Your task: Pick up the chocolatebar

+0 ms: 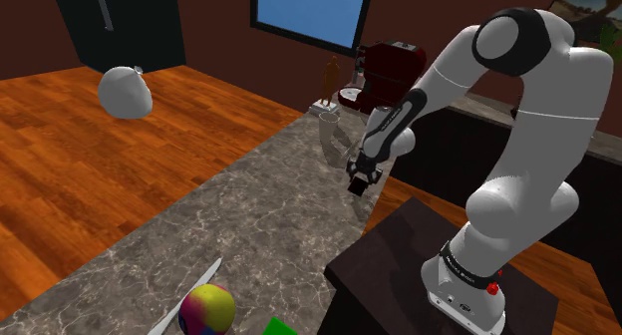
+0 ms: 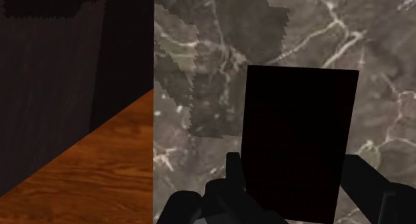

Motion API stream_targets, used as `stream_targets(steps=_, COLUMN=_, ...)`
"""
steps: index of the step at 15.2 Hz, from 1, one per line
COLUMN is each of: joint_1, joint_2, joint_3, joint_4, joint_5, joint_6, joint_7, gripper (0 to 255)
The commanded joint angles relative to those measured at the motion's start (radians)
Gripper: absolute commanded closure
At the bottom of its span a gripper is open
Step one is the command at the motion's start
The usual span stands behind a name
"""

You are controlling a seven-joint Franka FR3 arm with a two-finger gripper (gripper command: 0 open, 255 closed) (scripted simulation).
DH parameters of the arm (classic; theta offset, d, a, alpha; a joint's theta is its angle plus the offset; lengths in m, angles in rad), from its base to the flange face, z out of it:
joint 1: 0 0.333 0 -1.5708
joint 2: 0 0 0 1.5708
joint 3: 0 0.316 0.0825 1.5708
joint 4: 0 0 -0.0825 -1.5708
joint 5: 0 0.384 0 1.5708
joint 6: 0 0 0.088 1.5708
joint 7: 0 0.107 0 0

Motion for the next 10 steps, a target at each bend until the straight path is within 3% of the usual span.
stream_targets(steps=1, joint_1=-0.005, joint_2=-0.033, joint_3=0.009, joint_4=-0.006, joint_5=0.009, joint_6=-0.027, joint_7=-0.006, gripper=255)
stream_targets(steps=10, joint_1=-0.023, joint_2=-0.146, joint_3=0.035, joint_4=-0.022, joint_5=0.048, joint_6=-0.124, joint_7=-0.035, gripper=255)
